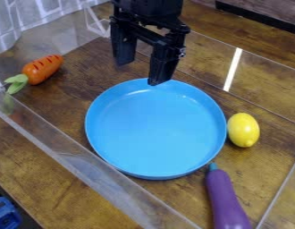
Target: Move the carrot to the left side
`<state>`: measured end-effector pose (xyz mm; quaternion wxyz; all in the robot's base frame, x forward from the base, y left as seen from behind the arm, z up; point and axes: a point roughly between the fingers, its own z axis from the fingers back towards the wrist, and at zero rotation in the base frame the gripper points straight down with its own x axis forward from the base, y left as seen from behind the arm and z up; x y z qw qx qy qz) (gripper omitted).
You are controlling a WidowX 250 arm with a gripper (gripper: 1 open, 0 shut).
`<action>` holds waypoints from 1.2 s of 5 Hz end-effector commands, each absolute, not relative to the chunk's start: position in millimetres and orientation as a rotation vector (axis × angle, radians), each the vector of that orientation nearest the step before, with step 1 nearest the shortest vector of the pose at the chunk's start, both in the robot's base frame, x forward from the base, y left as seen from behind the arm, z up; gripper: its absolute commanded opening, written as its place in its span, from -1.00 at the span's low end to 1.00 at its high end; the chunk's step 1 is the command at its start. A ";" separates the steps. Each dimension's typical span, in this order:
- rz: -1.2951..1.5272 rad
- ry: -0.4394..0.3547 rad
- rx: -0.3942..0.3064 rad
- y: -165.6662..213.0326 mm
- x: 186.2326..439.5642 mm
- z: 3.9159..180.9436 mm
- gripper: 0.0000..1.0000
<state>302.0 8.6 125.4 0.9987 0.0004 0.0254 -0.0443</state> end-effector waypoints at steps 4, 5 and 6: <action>-0.099 -0.003 0.029 -0.3 311.3 137.3 1.00; -0.103 -0.003 0.027 0.0 312.0 135.5 1.00; -0.107 -0.004 0.025 0.4 312.4 134.1 1.00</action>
